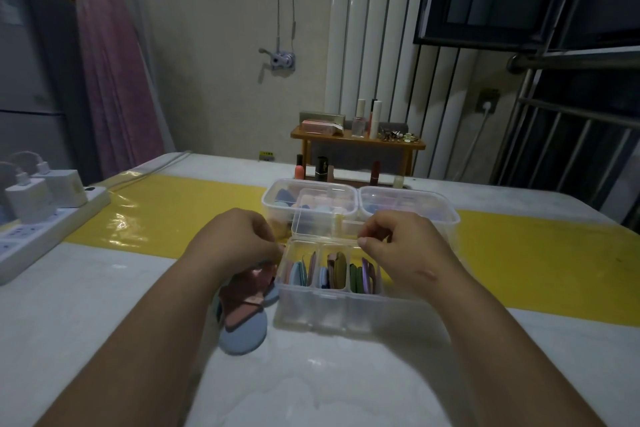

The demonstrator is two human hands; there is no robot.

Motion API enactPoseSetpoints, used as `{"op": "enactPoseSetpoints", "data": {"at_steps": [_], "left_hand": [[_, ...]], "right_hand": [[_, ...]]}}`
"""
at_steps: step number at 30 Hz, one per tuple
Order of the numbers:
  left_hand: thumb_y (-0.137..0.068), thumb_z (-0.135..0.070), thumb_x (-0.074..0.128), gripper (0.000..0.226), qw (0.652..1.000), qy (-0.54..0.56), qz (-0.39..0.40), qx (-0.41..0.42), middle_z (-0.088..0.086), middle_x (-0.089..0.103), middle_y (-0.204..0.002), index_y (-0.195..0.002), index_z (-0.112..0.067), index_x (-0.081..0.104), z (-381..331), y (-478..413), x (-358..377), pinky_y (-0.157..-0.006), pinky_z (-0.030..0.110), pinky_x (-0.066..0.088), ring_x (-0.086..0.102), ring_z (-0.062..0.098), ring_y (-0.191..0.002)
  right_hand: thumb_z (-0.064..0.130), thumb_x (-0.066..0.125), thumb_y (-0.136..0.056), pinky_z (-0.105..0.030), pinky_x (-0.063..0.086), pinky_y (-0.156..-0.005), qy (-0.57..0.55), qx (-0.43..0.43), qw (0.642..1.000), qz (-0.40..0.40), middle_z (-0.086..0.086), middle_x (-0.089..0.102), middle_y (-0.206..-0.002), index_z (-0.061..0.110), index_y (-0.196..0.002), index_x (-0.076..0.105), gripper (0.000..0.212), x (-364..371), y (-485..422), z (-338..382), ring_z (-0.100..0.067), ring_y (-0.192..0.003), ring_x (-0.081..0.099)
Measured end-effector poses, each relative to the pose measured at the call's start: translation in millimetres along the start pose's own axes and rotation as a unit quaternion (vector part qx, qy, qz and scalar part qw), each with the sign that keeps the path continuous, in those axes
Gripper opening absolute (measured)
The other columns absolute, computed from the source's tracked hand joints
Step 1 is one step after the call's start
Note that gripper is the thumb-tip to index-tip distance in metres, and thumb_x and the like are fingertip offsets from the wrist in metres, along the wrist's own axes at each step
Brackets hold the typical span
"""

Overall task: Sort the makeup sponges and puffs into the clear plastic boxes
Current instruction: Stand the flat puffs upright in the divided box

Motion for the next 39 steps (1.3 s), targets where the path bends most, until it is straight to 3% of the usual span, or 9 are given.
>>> {"op": "enactPoseSetpoints", "data": {"at_steps": [3, 8, 12, 17, 26, 31, 35, 39], "left_hand": [[-0.069, -0.039, 0.078, 0.019, 0.999, -0.039, -0.020, 0.004, -0.004, 0.069, -0.076, -0.078, -0.027, 0.066, 0, -1, -1, -0.069, 0.039, 0.059, 0.066, 0.016, -0.070], [-0.079, -0.047, 0.068, 0.029, 0.996, -0.087, -0.025, 0.003, -0.008, 0.068, -0.087, -0.102, -0.030, 0.065, -1, -1, 4, -0.075, 0.033, 0.056, 0.064, 0.012, -0.076], [-0.082, -0.038, 0.063, 0.022, 0.991, -0.132, -0.032, 0.004, 0.001, 0.071, -0.084, -0.090, -0.021, 0.074, -5, -2, 9, -0.073, 0.033, 0.057, 0.064, 0.019, -0.077], [-0.082, -0.032, 0.058, 0.018, 0.995, -0.093, -0.033, -0.019, 0.002, 0.067, -0.067, -0.074, -0.019, 0.068, -3, -3, 11, -0.062, 0.029, 0.050, 0.064, 0.020, -0.067], [-0.077, -0.023, 0.055, 0.007, 0.996, -0.052, -0.060, -0.041, 0.002, 0.063, -0.066, -0.072, -0.019, 0.059, 0, -6, 8, -0.066, 0.033, 0.050, 0.062, 0.024, -0.068], [-0.077, -0.043, 0.064, 0.017, 0.990, -0.132, -0.036, -0.009, -0.007, 0.063, -0.079, -0.085, -0.029, 0.063, -4, -4, 13, -0.074, 0.033, 0.054, 0.061, 0.018, -0.077], [-0.083, -0.039, 0.065, 0.016, 0.987, -0.149, -0.054, -0.009, -0.004, 0.067, -0.083, -0.090, -0.028, 0.073, -5, -3, 12, -0.070, 0.029, 0.051, 0.061, 0.019, -0.080], [-0.083, -0.042, 0.067, 0.020, 0.991, -0.112, -0.061, -0.036, -0.003, 0.067, -0.072, -0.079, -0.024, 0.073, -4, -2, 9, -0.062, 0.027, 0.048, 0.062, 0.018, -0.070]], "right_hand": [[0.023, 0.064, -0.094, -0.017, 0.040, -0.061, 0.001, -0.002, 1.000, -0.003, 0.014, 0.062, -0.081, 0.034, -0.084, 0.063, 0.015, 0, 0, 0, -0.003, -0.074, 0.056], [0.023, 0.063, -0.095, -0.017, 0.040, -0.061, 0.005, -0.002, 1.000, -0.001, 0.013, 0.063, -0.080, 0.032, -0.088, 0.065, 0.011, 1, 0, 0, -0.003, -0.073, 0.057], [0.024, 0.063, -0.095, -0.018, 0.043, -0.064, 0.004, -0.005, 1.000, 0.000, 0.014, 0.063, -0.083, 0.034, -0.088, 0.064, 0.012, 3, -1, 0, -0.004, -0.077, 0.057], [0.025, 0.063, -0.095, -0.017, 0.041, -0.063, 0.002, -0.009, 1.000, 0.001, 0.015, 0.062, -0.083, 0.034, -0.087, 0.063, 0.012, 3, 0, 0, -0.003, -0.078, 0.056], [0.026, 0.062, -0.095, -0.016, 0.040, -0.063, 0.004, -0.009, 1.000, 0.002, 0.016, 0.062, -0.084, 0.034, -0.087, 0.064, 0.011, 3, -1, -1, -0.002, -0.078, 0.055], [0.026, 0.062, -0.095, -0.017, 0.041, -0.063, 0.005, -0.009, 1.000, 0.002, 0.016, 0.062, -0.084, 0.034, -0.087, 0.063, 0.011, 4, -2, 0, -0.002, -0.078, 0.056], [0.026, 0.062, -0.095, -0.016, 0.041, -0.062, 0.004, -0.005, 1.000, 0.006, 0.015, 0.062, -0.083, 0.034, -0.087, 0.063, 0.011, 4, -2, 0, -0.002, -0.078, 0.056], [0.027, 0.062, -0.095, -0.019, 0.044, -0.066, 0.004, -0.008, 1.000, 0.006, 0.015, 0.063, -0.083, 0.035, -0.087, 0.063, 0.012, 4, -2, -1, -0.003, -0.079, 0.057]]}}
Point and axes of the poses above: each hand's wrist, its own y-axis away from the middle knuckle, its own x-axis out of the palm, z = x × y, the point moved 4 cm from there along -y, towards the middle knuckle
